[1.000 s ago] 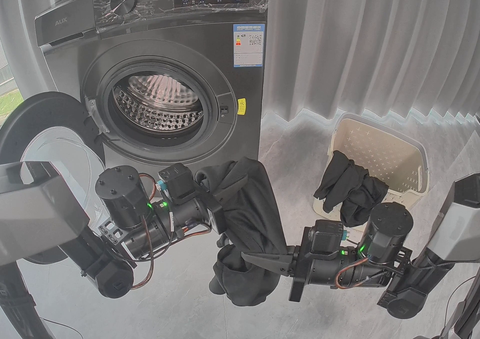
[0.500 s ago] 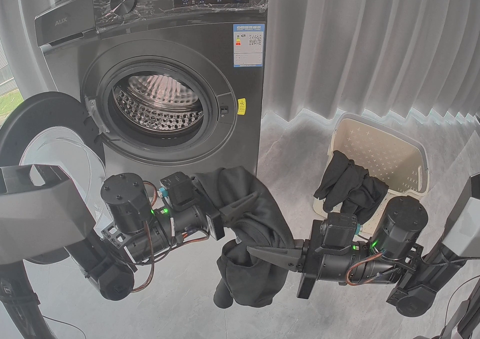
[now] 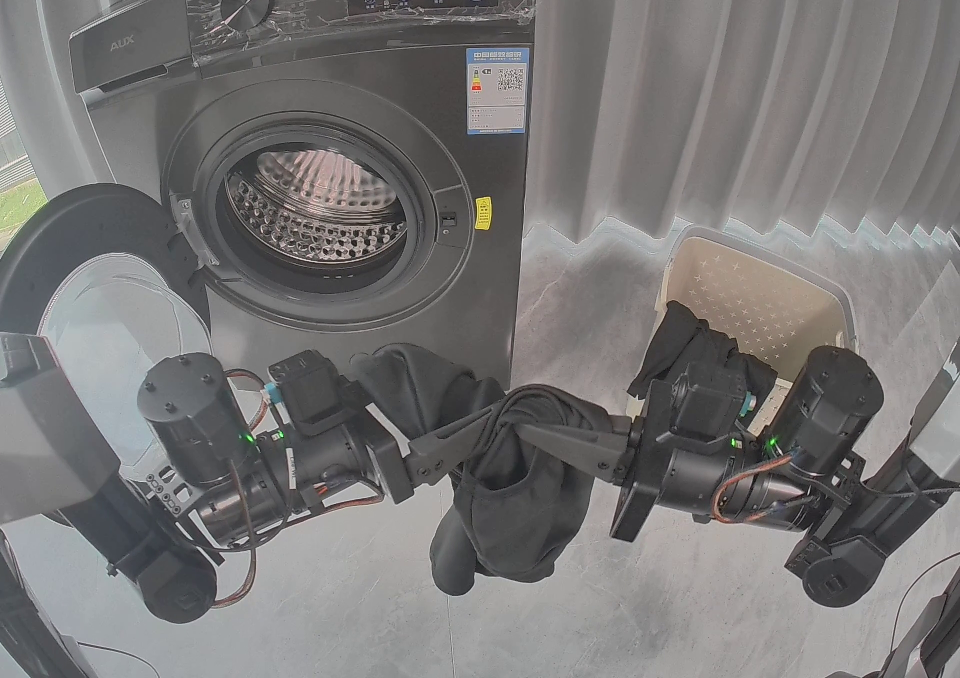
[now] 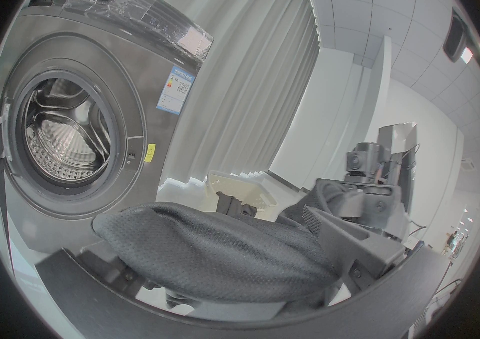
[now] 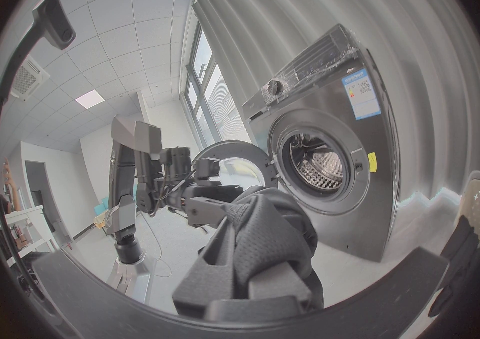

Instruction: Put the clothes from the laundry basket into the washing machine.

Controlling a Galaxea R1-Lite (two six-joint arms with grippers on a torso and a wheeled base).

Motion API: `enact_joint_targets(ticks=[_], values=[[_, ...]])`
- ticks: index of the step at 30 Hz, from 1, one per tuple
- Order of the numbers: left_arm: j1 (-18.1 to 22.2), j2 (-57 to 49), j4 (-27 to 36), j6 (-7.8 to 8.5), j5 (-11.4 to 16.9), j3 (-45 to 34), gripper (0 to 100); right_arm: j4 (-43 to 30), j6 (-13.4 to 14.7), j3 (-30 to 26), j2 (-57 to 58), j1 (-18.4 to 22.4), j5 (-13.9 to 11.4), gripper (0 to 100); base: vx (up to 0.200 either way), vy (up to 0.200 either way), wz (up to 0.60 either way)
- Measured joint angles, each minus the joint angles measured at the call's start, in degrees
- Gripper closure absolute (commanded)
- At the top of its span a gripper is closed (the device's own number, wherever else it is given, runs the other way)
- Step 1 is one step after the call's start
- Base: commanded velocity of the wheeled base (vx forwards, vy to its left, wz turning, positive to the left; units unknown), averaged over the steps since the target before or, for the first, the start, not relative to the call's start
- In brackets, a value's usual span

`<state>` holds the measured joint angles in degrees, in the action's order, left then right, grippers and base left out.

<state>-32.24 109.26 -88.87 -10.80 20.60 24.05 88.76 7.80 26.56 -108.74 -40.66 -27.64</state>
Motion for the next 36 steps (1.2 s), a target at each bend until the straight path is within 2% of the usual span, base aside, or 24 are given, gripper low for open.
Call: enact_joint_targets(ticks=[5,10,12,17,22,24,26,29,32,34,36], values=[[0.35,-3.12,0.02,-0.69,4.00,-3.50,0,-0.02,0.32,2.60,0.33,0.96,0.16,100,0.000,0.000,0.00],[0.66,-6.23,0.05,-0.74,10.44,-8.07,0,0.00,0.62,5.51,0.30,2.21,0.27,100,0.000,0.000,0.00],[0.69,-7.36,0.05,-0.77,11.82,-9.53,0,0.00,0.89,6.56,0.26,2.84,0.29,100,0.000,0.000,0.00],[1.29,-8.61,0.02,-0.17,11.97,-10.34,0,0.00,1.26,7.45,-0.68,3.61,0.24,100,0.000,0.000,0.00],[2.36,-8.55,0.07,3.28,11.75,-10.30,0,0.00,1.37,7.78,-1.54,3.78,0.27,100,0.000,0.000,0.00],[3.11,-8.61,0.07,3.94,11.82,-9.73,0,0.00,1.37,7.89,-1.84,3.97,0.32,100,0.000,0.000,0.00],[3.91,-8.85,0.05,3.89,11.96,-9.01,0,0.00,1.37,7.94,-2.26,4.41,0.35,100,0.000,0.000,0.00],[4.57,-9.73,0.02,2.10,12.30,-8.55,0,0.02,1.34,8.11,-3.04,5.16,0.51,100,0.000,0.000,0.00],[4.79,-10.26,0.02,1.34,12.30,-8.27,0,0.04,1.37,8.22,-3.88,5.90,0.57,100,0.000,0.000,0.00],[4.99,-10.47,0.00,1.52,11.91,-8.12,0,0.04,1.34,8.28,-4.46,6.18,0.60,100,0.000,0.000,0.00],[5.42,-10.26,0.05,3.00,11.39,-8.02,0,0.04,1.34,8.30,-4.83,6.31,0.60,100,0.000,0.000,0.00]])
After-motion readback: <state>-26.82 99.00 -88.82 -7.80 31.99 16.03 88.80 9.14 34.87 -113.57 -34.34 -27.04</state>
